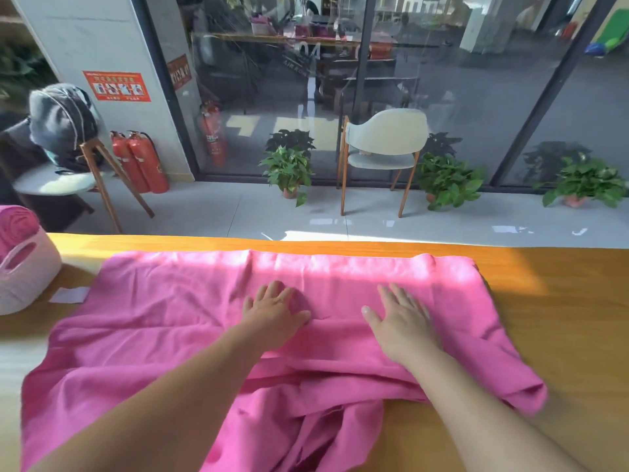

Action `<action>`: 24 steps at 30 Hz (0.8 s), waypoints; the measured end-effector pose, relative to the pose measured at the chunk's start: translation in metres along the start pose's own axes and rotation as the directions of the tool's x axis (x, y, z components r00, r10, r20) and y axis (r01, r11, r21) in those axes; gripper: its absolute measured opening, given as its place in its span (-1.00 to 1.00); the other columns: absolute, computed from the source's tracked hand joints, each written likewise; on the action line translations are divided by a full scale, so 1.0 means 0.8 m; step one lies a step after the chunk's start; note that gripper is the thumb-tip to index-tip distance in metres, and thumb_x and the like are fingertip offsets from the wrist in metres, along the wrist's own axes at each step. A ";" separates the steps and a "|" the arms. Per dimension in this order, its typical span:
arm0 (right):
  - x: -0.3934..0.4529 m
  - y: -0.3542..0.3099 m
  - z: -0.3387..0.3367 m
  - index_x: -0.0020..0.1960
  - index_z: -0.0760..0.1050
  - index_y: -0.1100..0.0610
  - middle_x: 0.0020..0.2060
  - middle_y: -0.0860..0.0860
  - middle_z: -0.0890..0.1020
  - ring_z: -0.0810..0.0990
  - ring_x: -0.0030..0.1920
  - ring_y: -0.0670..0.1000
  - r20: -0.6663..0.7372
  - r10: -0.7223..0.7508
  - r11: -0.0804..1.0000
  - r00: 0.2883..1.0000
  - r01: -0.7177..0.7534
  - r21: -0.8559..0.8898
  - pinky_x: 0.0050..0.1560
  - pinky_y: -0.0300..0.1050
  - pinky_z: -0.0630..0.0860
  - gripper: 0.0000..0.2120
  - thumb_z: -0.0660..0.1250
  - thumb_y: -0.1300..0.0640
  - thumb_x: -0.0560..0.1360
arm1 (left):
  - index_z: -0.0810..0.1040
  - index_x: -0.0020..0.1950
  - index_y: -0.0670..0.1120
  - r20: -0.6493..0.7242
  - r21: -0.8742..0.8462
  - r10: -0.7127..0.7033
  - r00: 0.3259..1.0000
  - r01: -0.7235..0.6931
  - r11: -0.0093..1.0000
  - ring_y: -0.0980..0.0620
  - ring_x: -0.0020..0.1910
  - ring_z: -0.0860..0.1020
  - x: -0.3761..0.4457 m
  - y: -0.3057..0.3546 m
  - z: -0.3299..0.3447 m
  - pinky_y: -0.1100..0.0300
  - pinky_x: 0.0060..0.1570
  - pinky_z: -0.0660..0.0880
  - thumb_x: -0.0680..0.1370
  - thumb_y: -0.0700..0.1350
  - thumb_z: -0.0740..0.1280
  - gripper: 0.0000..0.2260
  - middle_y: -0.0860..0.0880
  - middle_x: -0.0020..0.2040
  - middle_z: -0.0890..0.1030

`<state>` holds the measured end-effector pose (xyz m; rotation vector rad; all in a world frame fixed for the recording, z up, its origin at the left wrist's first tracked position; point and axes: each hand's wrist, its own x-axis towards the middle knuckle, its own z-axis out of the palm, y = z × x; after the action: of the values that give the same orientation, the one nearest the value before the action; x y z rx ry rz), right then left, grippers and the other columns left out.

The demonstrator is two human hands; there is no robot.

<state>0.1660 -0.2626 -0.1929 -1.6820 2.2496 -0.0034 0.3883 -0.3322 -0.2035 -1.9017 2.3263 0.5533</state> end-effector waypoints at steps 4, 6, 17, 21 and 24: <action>-0.016 -0.022 0.006 0.59 0.07 0.08 0.60 0.10 0.02 -0.01 0.58 0.11 0.022 0.010 0.998 1.000 -0.009 -0.056 0.56 0.07 -0.05 -0.38 0.06 -0.19 0.64 | 0.24 0.54 0.02 -0.137 -0.102 -0.006 0.991 -0.008 0.995 -0.06 0.54 0.13 -0.033 -0.018 -0.021 0.00 0.48 0.07 0.61 0.19 0.17 -0.47 -0.07 0.57 0.16; -0.037 -0.038 0.002 0.53 0.22 0.12 0.56 0.13 0.17 0.12 0.54 0.14 -0.111 -0.036 0.999 0.993 0.036 -0.002 0.54 0.02 0.06 -0.47 0.14 -0.08 0.63 | 0.40 0.44 -0.05 -0.216 -0.197 -0.057 0.975 0.014 0.980 -0.09 0.42 0.35 -0.058 -0.046 -0.033 0.09 0.38 0.25 0.61 0.11 0.23 -0.56 -0.11 0.46 0.36; -0.266 -0.161 0.025 -0.16 0.59 0.03 -0.10 -0.07 0.52 0.55 -0.02 0.01 -0.017 -0.611 0.748 0.791 0.585 0.313 0.08 0.01 0.50 -0.80 0.36 -0.10 0.48 | 0.64 0.07 -0.12 -0.308 -0.224 -0.288 0.907 0.225 0.948 -0.12 0.13 0.54 -0.265 -0.147 -0.035 0.12 0.05 0.43 0.58 -0.05 0.27 -0.79 -0.08 0.09 0.58; -0.337 -0.166 0.037 -0.06 0.60 -0.01 -0.05 -0.13 0.50 0.54 -0.04 -0.11 0.145 -0.657 0.744 0.740 0.604 0.286 0.08 -0.10 0.50 -0.63 0.40 -0.30 0.39 | 0.60 0.11 -0.14 -0.166 -0.227 -0.385 0.908 0.344 0.911 -0.13 0.08 0.58 -0.339 -0.161 -0.027 0.16 -0.06 0.46 0.63 -0.01 0.19 -0.72 -0.12 0.08 0.62; -0.382 -0.173 0.052 0.25 0.52 -0.12 0.16 -0.21 0.44 0.50 0.11 -0.17 0.223 -0.725 0.685 0.652 0.650 0.329 0.21 -0.19 0.47 -0.48 0.46 -0.23 0.33 | 0.53 0.23 -0.22 -0.067 -0.275 -0.348 0.935 0.318 0.907 -0.14 0.18 0.54 -0.388 -0.167 -0.007 0.10 0.03 0.44 0.66 -0.18 0.07 -0.70 -0.18 0.20 0.56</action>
<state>0.3816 -0.0109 -0.1251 -2.1141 1.1904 -0.1321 0.5871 -0.0672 -0.1375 -2.4446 1.9960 0.7569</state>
